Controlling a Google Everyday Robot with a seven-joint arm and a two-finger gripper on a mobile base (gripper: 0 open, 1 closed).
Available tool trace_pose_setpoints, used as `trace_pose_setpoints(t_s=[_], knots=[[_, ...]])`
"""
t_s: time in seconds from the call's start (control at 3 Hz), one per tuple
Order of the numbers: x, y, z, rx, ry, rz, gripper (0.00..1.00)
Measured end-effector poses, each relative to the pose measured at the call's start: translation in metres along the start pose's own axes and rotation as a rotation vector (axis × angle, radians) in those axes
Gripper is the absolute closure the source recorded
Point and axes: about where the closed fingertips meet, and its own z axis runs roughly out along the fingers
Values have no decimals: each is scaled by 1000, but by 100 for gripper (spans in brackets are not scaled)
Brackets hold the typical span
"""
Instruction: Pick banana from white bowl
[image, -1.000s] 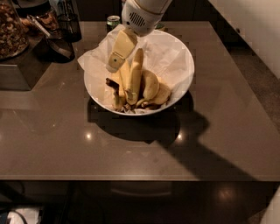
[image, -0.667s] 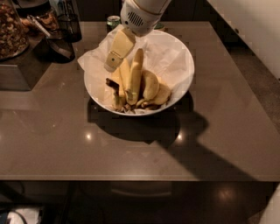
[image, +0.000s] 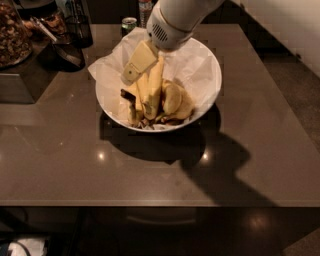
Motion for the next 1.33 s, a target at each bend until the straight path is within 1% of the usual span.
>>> trace_pose_setpoints(t_s=[0.33,0.67,1.0,1.33], knots=[[22,3,4,47,-10,177,0],[31,4,18,16,-37,319,0],[33,-8,33,-26,-75,378,0],[25,-24,43,-40,-90,369,0]])
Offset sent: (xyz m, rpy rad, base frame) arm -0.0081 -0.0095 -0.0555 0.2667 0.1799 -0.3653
